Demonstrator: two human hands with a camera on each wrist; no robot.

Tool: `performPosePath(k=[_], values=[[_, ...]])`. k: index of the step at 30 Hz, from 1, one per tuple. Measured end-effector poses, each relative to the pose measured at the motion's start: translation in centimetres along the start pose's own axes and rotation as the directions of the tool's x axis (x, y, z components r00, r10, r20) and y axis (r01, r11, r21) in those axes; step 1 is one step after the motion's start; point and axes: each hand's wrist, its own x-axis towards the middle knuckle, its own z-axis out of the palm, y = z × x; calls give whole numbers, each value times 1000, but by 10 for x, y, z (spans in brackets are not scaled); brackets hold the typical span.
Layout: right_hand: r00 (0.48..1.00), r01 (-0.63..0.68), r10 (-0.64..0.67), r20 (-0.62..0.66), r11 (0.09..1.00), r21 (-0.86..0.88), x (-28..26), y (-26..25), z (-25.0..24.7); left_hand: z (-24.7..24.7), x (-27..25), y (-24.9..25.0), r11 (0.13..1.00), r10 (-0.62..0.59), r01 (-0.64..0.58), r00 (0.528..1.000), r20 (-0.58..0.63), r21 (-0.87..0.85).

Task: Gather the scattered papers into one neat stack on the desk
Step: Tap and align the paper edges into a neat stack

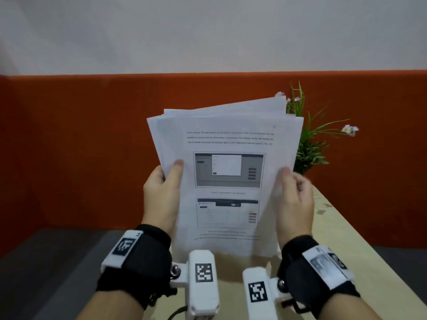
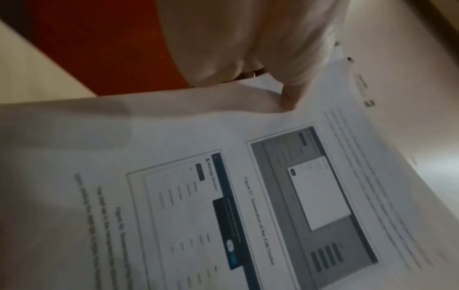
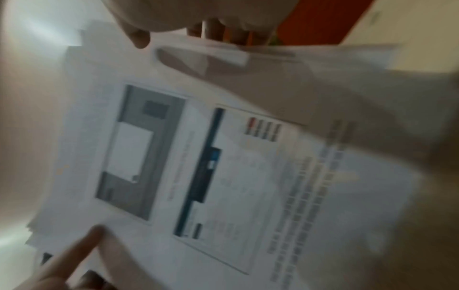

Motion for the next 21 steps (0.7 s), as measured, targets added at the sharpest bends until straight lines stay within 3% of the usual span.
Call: performPosePath(k=[3,6,8,11,13,14,17,21], values=[[976,-167,171,134,985,-41,-6,17,-5,-3,-4,-7,997,-55,57,998,34,-50],[963,-260,259,68,966,-2,-6,38,-8,-3,-5,-14,997,-77,79,995,70,-25],[928,-361,355,113,932,40,-11,42,-4,-5,-5,-15,995,-89,91,994,60,-37],[914,-391,383,135,920,37,-14,42,-2,-9,-3,-15,995,-83,86,994,69,-42],[869,-437,430,244,899,-26,-15,39,-1,-12,-2,-17,995,-82,86,994,75,-41],[858,-433,432,278,899,-60,-14,40,-2,-13,-1,-18,996,-79,83,994,78,-40],[921,-322,331,206,944,-76,-10,38,-3,-14,0,-19,998,-61,64,995,83,-30],[926,-252,271,264,962,-105,-6,30,1,-11,2,-15,1000,-18,16,996,82,21]])
